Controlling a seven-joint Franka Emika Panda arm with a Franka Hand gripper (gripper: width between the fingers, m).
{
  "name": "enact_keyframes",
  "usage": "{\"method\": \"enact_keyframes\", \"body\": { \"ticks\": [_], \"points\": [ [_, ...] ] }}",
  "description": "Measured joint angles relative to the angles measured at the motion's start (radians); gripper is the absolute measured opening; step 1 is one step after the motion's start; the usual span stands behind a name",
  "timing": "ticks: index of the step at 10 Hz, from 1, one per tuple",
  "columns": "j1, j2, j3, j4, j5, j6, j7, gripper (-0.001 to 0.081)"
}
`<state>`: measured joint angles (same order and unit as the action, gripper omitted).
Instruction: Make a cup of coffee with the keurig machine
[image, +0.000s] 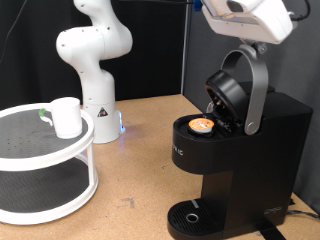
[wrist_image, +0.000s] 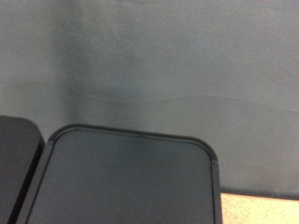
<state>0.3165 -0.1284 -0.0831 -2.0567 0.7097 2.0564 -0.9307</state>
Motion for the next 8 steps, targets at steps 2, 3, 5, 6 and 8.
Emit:
{"method": "enact_keyframes", "body": {
  "ticks": [2, 3, 5, 6, 8],
  "points": [
    [-0.013, -0.015, -0.02, -0.015, -0.001, -0.003, -0.023, 0.0],
    [-0.022, -0.018, -0.028, -0.019, -0.001, -0.003, -0.028, 0.0],
    [-0.034, -0.018, -0.042, -0.022, -0.003, -0.003, -0.033, 0.0],
    [-0.038, -0.018, -0.048, -0.024, -0.003, -0.003, -0.041, 0.0],
    [-0.045, -0.018, -0.056, -0.024, -0.003, -0.009, -0.061, 0.0]
  ]
}}
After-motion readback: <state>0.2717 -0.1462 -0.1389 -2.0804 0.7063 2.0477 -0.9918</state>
